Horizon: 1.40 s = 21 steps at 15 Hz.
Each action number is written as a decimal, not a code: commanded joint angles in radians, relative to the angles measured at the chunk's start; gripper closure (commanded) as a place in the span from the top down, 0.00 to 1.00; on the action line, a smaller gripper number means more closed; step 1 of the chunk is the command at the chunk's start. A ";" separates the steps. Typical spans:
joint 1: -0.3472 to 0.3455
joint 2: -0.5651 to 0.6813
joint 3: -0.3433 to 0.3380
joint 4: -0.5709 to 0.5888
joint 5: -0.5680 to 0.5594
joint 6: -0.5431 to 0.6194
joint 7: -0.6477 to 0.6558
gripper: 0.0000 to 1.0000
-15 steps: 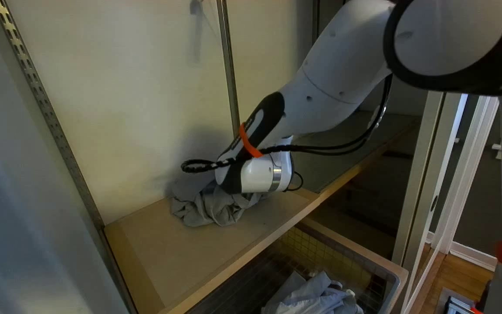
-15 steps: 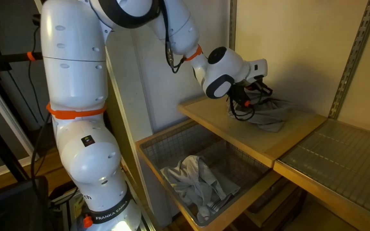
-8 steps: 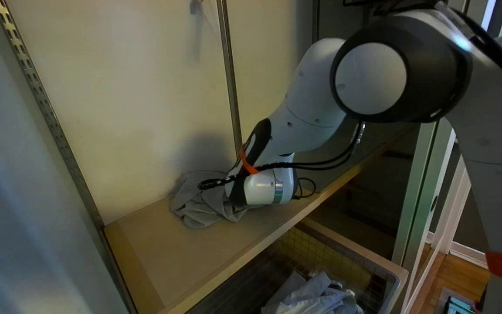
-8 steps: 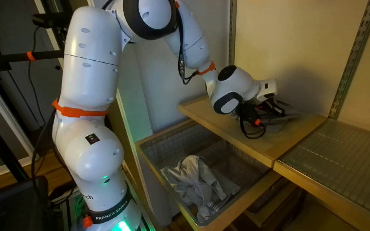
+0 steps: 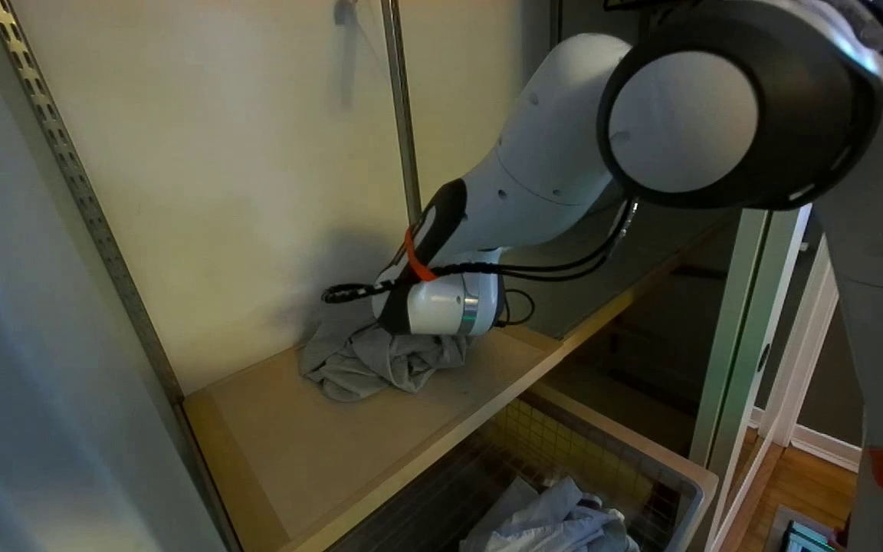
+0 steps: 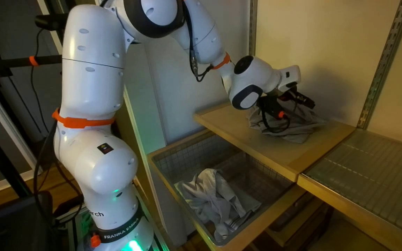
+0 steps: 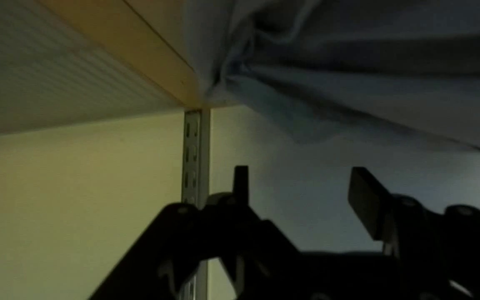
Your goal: Fold the grey cloth and put it in the open drawer.
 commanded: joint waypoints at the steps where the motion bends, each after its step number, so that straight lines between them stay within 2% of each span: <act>1: 0.025 -0.144 0.004 -0.056 -0.016 -0.117 -0.045 0.95; 2: 0.027 -0.170 0.004 -0.058 -0.019 -0.182 -0.054 0.99; 5: 0.042 -0.210 -0.017 -0.050 -0.020 -0.398 -0.056 1.00; 6: -0.083 -0.235 0.095 -0.062 -0.182 -0.460 0.079 1.00; 7: -0.010 -0.239 0.045 -0.035 -0.039 -0.538 -0.064 1.00; 12: -0.017 -0.252 0.024 -0.021 -0.153 -0.855 -0.039 1.00; 13: -0.124 -0.249 0.129 -0.023 -0.225 -0.870 0.002 1.00; 18: -0.195 -0.224 0.184 -0.035 -0.436 -0.817 0.087 1.00; 21: -0.225 -0.204 0.223 -0.042 -0.415 -0.787 0.071 1.00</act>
